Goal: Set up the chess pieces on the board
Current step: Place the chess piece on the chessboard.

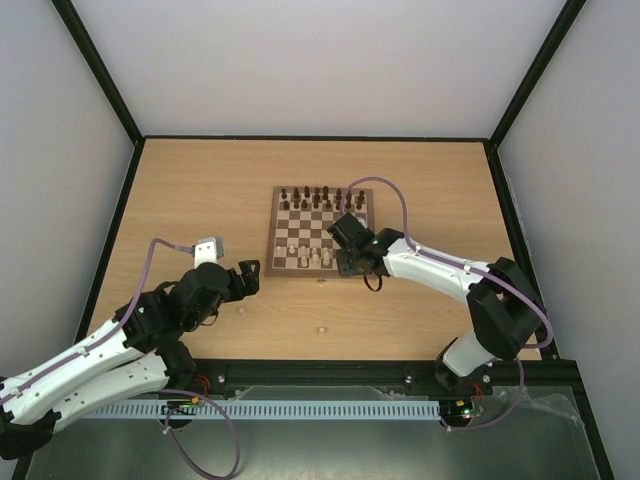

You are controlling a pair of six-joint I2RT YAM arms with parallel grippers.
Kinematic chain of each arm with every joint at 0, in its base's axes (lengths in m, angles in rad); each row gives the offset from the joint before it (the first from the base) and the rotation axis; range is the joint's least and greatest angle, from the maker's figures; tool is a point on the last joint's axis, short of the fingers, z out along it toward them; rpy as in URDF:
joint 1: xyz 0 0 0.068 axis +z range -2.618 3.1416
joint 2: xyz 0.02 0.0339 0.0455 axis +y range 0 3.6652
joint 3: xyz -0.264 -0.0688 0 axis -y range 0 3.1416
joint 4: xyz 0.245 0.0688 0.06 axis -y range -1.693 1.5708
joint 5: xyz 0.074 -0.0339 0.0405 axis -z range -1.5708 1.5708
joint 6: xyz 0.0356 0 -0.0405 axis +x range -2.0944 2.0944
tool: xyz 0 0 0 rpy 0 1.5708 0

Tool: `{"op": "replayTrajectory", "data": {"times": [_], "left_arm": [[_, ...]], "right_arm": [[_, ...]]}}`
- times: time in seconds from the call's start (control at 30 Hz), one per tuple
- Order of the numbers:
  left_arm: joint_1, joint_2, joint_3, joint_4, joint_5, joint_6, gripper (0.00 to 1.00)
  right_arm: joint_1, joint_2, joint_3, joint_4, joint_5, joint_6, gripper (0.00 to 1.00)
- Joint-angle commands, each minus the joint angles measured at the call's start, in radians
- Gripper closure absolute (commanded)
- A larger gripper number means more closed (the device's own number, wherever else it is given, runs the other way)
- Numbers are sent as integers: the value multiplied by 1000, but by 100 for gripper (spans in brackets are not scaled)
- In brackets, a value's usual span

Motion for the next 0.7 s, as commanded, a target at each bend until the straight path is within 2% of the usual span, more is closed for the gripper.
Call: {"op": "replayTrajectory", "data": {"times": [0.0,0.67], "left_arm": [[-4,3,-11,-2,-9,11,0],[-3,12,-7,-2,-11,15,1]], "right_arm": [[-3,33,8,-7,2,-14,90],[-21,84,32,15,8,-30,90]]}}
